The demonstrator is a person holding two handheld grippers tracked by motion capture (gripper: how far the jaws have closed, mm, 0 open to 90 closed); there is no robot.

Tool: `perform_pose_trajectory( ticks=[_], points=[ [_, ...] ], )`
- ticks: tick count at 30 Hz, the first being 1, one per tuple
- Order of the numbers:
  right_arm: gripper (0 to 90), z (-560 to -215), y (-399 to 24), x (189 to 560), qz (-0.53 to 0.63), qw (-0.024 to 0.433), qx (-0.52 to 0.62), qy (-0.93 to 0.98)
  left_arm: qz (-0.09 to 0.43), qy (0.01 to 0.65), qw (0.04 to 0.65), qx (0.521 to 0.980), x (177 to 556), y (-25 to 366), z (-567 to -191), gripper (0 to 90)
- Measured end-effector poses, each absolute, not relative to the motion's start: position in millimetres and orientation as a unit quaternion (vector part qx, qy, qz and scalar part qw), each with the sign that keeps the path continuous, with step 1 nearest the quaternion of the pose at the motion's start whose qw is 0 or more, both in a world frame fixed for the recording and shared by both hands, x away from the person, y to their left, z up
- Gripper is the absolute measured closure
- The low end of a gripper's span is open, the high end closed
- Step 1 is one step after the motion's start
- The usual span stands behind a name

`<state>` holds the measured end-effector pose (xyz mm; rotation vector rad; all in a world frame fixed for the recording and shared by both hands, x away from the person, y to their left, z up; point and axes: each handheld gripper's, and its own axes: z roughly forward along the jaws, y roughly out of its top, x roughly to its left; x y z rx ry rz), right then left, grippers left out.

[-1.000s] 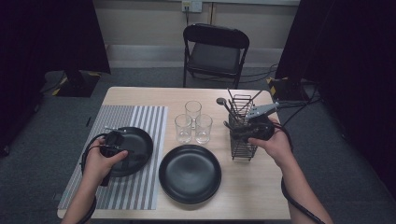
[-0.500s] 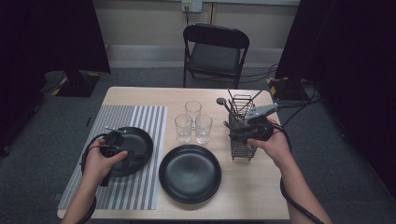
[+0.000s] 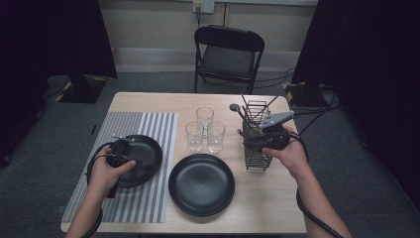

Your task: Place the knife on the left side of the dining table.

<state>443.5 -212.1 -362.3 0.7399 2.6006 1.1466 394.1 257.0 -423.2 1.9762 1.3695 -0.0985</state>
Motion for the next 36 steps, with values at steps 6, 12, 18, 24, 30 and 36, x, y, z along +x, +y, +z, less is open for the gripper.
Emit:
perform_pose_trajectory(
  ticks=[6,12,18,24,30,36],
  points=[
    [73.0,-360.8,-212.6,442.0,0.385,0.106,0.246,0.883,-0.039,0.530,0.358,0.767,394.8,258.0,-424.1,24.3],
    [73.8,-359.9,-216.1,442.0,0.391,0.115,0.253,0.877,-0.038,0.531,0.359,0.767,394.5,258.4,-423.3,24.3],
    [74.8,-358.4,-219.7,441.3,0.395,0.125,0.259,0.873,-0.035,0.530,0.359,0.767,394.0,257.9,-421.6,24.3],
    [75.9,-355.1,-227.4,440.6,0.401,0.136,0.272,0.864,-0.035,0.532,0.357,0.767,394.0,258.4,-421.7,24.2],
    [80.1,-348.1,-235.4,439.2,0.411,0.152,0.288,0.852,-0.035,0.531,0.357,0.768,394.0,258.0,-421.6,24.2],
    [81.1,-346.2,-241.1,438.1,0.409,0.163,0.297,0.847,-0.036,0.530,0.354,0.770,394.2,257.8,-422.0,24.2]
  ],
)
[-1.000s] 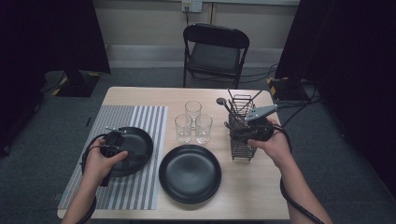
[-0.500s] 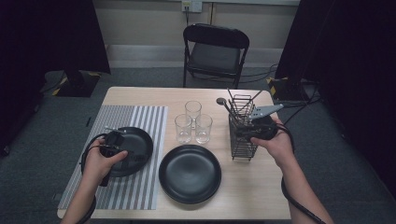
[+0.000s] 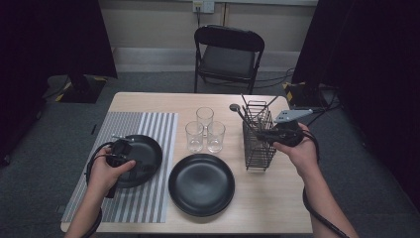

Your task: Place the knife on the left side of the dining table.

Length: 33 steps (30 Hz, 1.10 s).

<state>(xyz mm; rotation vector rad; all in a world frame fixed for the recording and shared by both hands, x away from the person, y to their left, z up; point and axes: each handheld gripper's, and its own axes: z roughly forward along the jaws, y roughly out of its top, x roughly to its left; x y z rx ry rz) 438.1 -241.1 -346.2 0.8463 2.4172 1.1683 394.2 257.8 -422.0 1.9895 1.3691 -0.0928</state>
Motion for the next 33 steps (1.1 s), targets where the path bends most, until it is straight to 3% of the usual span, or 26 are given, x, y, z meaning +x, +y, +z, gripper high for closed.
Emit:
perform_pose_trajectory(
  ticks=[33],
  points=[
    [81.8,-300.5,-229.7,437.5,0.439,0.199,0.302,0.822,-0.040,0.527,0.359,0.770,393.3,256.3,-420.8,24.0]
  ],
)
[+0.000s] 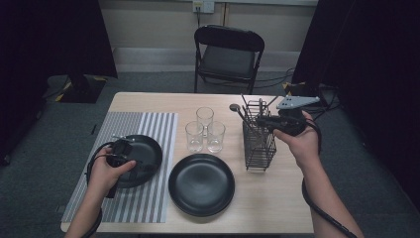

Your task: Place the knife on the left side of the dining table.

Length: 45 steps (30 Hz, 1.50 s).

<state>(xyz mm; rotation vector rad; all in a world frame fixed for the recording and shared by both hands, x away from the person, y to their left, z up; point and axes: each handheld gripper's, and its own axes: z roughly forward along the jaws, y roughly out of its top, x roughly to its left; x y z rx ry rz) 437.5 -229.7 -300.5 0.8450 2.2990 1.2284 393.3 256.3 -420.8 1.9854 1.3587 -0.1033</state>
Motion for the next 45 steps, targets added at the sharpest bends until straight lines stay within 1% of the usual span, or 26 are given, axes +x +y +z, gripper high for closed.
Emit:
perform_pose_trajectory(
  ticks=[27,36,45],
  points=[
    [81.8,-251.0,-211.6,426.3,0.455,0.227,0.283,0.813,-0.039,0.523,0.364,0.770,391.2,256.2,-416.8,23.9],
    [81.9,-240.1,-201.6,421.2,0.468,0.221,0.274,0.810,-0.037,0.521,0.364,0.771,390.5,255.1,-416.8,23.9],
    [81.8,-236.7,-192.1,415.1,0.484,0.213,0.266,0.806,-0.041,0.519,0.358,0.775,389.7,253.6,-418.1,23.9]
  ],
)
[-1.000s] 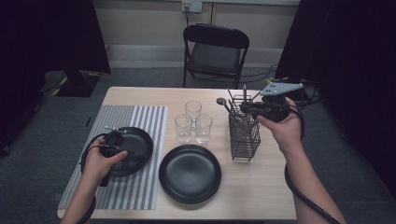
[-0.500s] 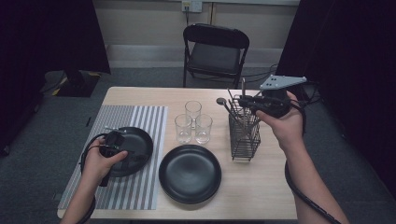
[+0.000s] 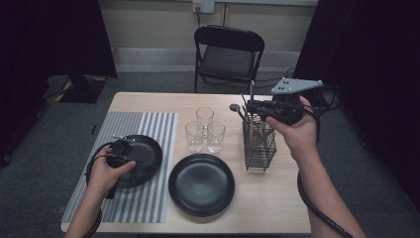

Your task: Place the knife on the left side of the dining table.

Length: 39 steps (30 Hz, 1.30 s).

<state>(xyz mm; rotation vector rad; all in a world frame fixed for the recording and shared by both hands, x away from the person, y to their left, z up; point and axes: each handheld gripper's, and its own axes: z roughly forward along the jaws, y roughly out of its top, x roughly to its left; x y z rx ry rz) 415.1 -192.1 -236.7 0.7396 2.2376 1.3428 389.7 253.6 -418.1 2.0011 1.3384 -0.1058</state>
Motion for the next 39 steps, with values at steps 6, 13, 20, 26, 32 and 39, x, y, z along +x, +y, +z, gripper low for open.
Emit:
perform_pose_trajectory(
  ticks=[6,13,20,26,32,39],
  points=[
    [81.8,-239.8,-187.0,412.4,0.487,0.199,0.257,0.811,-0.039,0.515,0.358,0.778,389.3,252.9,-416.6,23.9],
    [81.9,-248.3,-183.9,407.4,0.487,0.196,0.254,0.812,-0.040,0.512,0.355,0.781,388.2,252.9,-416.3,23.9],
    [81.9,-269.1,-181.0,399.8,0.484,0.183,0.250,0.818,-0.040,0.514,0.356,0.780,387.8,252.8,-416.0,23.9],
    [81.9,-284.3,-182.0,395.9,0.480,0.180,0.257,0.819,-0.038,0.513,0.353,0.782,387.4,252.1,-415.5,23.9],
    [81.9,-293.7,-184.9,392.2,0.481,0.178,0.261,0.818,-0.040,0.511,0.349,0.784,387.5,252.0,-415.9,23.9],
    [81.9,-302.4,-186.2,389.5,0.479,0.173,0.264,0.819,-0.040,0.512,0.353,0.782,386.8,250.5,-415.0,24.0]
  ],
)
